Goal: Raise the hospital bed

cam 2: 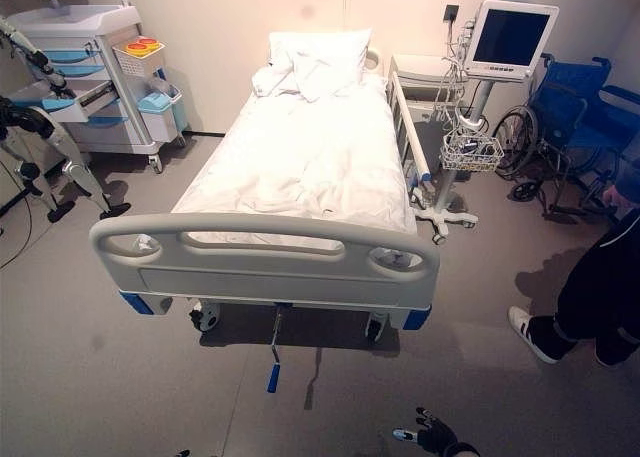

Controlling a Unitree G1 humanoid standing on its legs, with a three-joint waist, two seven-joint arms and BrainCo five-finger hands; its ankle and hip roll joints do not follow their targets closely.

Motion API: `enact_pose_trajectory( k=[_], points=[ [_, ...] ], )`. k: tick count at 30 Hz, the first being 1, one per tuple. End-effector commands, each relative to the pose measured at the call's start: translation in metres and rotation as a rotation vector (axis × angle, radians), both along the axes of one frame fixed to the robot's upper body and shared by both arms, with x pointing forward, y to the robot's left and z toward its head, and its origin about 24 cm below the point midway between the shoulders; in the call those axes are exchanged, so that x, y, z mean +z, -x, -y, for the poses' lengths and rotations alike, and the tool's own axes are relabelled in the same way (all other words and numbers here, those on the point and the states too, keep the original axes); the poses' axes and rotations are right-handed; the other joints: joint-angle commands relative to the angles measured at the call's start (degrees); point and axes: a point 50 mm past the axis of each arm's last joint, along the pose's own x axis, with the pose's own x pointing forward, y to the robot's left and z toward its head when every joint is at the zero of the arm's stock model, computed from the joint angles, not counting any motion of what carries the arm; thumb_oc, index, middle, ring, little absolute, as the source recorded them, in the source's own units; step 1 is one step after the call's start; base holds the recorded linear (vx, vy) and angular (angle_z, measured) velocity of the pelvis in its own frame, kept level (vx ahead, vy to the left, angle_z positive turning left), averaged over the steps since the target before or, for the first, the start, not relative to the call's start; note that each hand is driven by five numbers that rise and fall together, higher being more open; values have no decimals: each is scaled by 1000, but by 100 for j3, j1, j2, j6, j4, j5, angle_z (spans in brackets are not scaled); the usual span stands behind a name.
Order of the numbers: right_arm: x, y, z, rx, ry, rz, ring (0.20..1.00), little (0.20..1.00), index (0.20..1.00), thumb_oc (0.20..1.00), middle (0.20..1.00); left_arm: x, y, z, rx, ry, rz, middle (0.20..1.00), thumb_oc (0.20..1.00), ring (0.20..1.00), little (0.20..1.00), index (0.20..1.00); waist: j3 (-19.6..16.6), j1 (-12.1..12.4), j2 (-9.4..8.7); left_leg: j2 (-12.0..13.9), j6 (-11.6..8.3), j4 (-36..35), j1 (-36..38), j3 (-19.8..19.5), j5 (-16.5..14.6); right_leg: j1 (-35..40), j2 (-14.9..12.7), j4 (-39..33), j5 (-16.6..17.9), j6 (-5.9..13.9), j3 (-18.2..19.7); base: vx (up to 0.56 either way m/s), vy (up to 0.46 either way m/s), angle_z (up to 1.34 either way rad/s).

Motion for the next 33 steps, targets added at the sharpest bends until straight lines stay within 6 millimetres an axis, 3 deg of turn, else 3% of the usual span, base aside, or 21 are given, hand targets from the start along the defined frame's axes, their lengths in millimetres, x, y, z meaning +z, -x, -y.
enact_pose_trajectory(
  k=[1, 21, 33],
  points=[
    [15, -42, 10, 10, 34, 107, 1000, 1000, 1000, 1000, 1000, 0, -29, 12, -67, 25, 49, 1000, 1000, 1000, 1000, 1000, 163, -40, -13, -409, 297, 38, 393, 94, -332, -136, 27, 568, -12, 384, 29, 0, 0, 0],
    [16, -45, 13, 1, 43, 112, 1000, 1000, 1000, 1000, 1000, 1, -34, 13, -72, 22, 66, 1000, 1000, 1000, 1000, 1000, 272, -50, 7, -402, 305, 38, 279, 74, -296, -292, 34, 610, -5, 377, 56, -2, 0, 0],
    [39, -88, 16, 48, 101, 256, 1000, 1000, 1000, 1000, 1000, 17, -87, 9, -57, -22, 224, 1000, 1000, 1000, 1000, 1000, 847, -106, -9, -372, 318, 80, -826, 23, 33, -1469, 67, 859, 134, 354, 140, -90, -5, 1]
  ],
)
